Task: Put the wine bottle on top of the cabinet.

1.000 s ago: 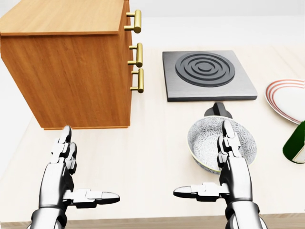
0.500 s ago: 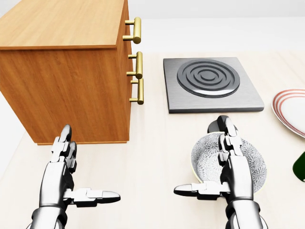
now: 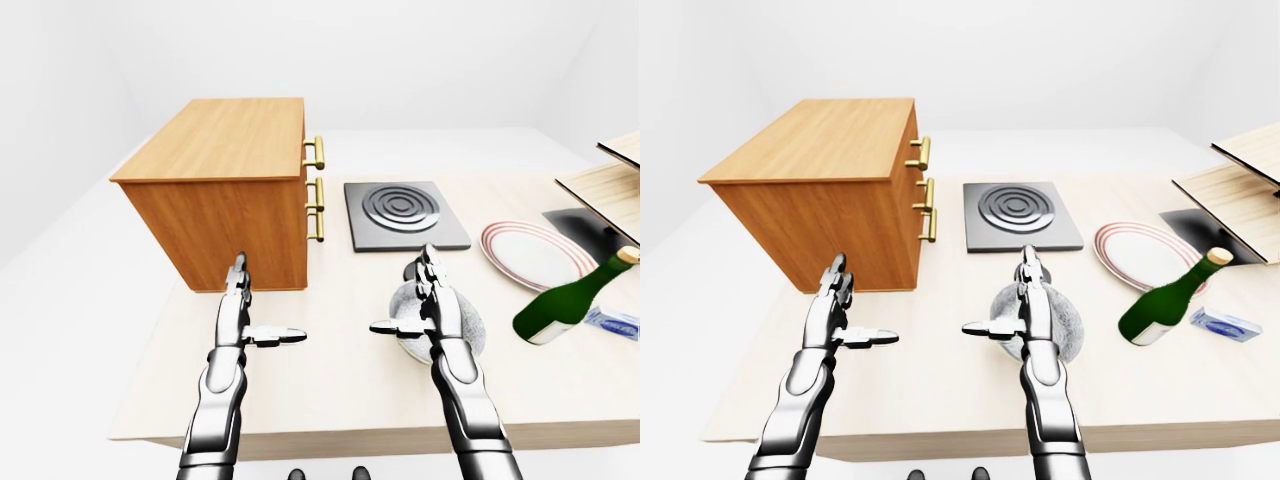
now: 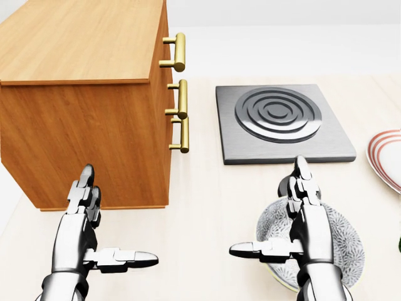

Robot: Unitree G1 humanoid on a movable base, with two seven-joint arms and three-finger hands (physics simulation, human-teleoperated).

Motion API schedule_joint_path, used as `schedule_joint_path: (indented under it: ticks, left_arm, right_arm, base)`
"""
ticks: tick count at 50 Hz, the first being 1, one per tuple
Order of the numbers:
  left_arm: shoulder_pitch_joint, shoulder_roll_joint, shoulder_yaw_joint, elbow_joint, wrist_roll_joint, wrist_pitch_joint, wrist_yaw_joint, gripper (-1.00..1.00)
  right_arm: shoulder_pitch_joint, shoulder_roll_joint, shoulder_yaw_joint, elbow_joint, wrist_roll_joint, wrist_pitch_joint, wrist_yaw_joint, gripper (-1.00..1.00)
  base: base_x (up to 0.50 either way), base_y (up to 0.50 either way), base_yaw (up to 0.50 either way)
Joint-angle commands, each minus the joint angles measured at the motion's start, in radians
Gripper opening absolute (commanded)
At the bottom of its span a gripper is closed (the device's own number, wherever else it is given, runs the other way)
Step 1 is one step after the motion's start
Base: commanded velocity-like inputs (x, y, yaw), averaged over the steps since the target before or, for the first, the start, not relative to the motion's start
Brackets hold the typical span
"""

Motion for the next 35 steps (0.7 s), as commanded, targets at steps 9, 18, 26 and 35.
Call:
schedule_joint_path:
  ticks: [9,18,26,35]
  left_arm:
    - [-0.001,0.001,0.001,0.003,-0.001,-0.007,0.0,1.0]
    - [0.006,-0.001,0.006,-0.009,-0.01,-0.01,0.003,1.0]
    - [0.025,-0.003,0.037,-0.052,-0.044,-0.037,0.029,1.0]
    - [0.085,0.0,0.119,-0.267,-0.063,-0.01,0.122,1.0]
  right_arm:
    - [0.001,0.0,0.001,-0.002,-0.004,-0.004,-0.001,1.0]
    - [0.002,0.001,0.001,-0.004,-0.003,-0.005,-0.003,1.0]
    - [0.003,0.001,0.001,-0.008,-0.002,-0.001,-0.004,1.0]
    - [0.004,0.001,0.0,-0.012,0.002,0.0,-0.003,1.0]
  base:
    - [0.04,0.0,0.0]
    - [0.0,0.0,0.0]
    - [0.0,0.0,0.0]
    - [0.0,0.0,0.0]
